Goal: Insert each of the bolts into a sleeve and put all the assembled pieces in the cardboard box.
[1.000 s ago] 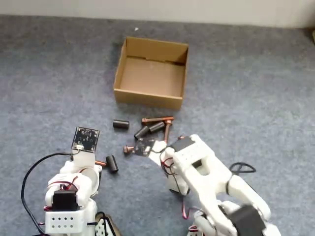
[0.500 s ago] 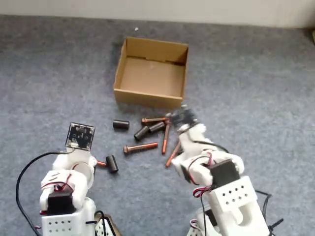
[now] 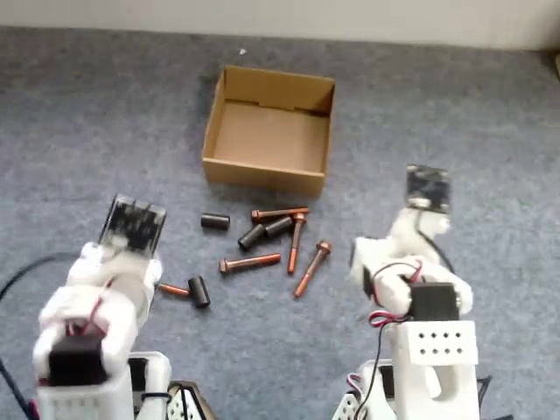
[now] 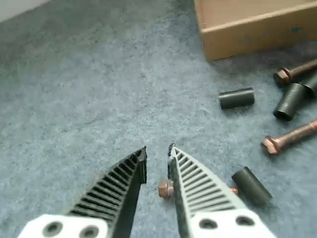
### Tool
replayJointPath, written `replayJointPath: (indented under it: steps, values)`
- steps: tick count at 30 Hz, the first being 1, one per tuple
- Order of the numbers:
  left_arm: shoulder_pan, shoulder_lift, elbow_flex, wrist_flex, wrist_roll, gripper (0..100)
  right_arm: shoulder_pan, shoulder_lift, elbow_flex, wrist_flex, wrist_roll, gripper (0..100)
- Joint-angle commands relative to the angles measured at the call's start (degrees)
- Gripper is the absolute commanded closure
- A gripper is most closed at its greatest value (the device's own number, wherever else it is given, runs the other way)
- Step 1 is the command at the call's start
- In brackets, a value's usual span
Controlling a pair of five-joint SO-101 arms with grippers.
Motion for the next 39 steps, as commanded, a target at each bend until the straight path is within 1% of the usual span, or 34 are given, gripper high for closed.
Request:
replayJointPath:
  steps: [1, 3, 6, 8, 10, 12, 15, 18, 21, 24, 29, 39]
  values:
    - [8.3, 24.8, -16.5, 4.7, -0.1, 90, 7.0, -1.3, -0.2, -3.4, -3.8, 99.2]
    - [12.8, 33.8, -22.4, 6.4, 0.7, 90, 9.4, -1.3, -0.1, -4.1, -5.4, 99.2]
    - [19.4, 44.3, -29.3, 6.9, 4.0, 89, 12.3, -1.3, -0.1, -5.0, -7.5, 99.2]
    - [24.0, 50.1, -33.0, 6.9, 6.6, 84, 14.6, -1.3, -0.1, -5.7, -8.6, 99.2]
    - [28.5, 55.3, -36.6, 6.8, 11.3, 77, 17.3, -1.3, -0.1, -6.5, -9.7, 99.2]
    - [32.5, 60.4, -40.1, 6.8, 15.4, 72, 19.8, -1.3, -0.1, -7.0, -10.7, 99.2]
    - [38.0, 69.0, -45.1, 5.5, 18.3, 72, 22.9, -1.3, -0.1, -7.3, -11.6, 99.2]
    - [41.7, 77.9, -48.7, 1.7, 20.2, 74, 24.4, -1.5, -0.1, -7.3, -12.0, 99.2]
    - [43.7, 86.0, -52.1, -1.9, 21.0, 75, 24.9, -1.6, -0.2, -7.3, -12.0, 99.2]
    - [45.1, 92.7, -55.3, -3.9, 21.0, 76, 24.9, -1.6, -0.2, -7.3, -12.0, 99.2]
    - [45.4, 103.1, -60.0, -6.5, 21.0, 77, 24.9, -1.6, -0.2, -7.3, -11.9, 99.2]
    - [45.1, 119.3, -71.2, -6.3, 21.0, 82, 24.5, -1.6, -0.2, -7.3, -11.6, 99.2]
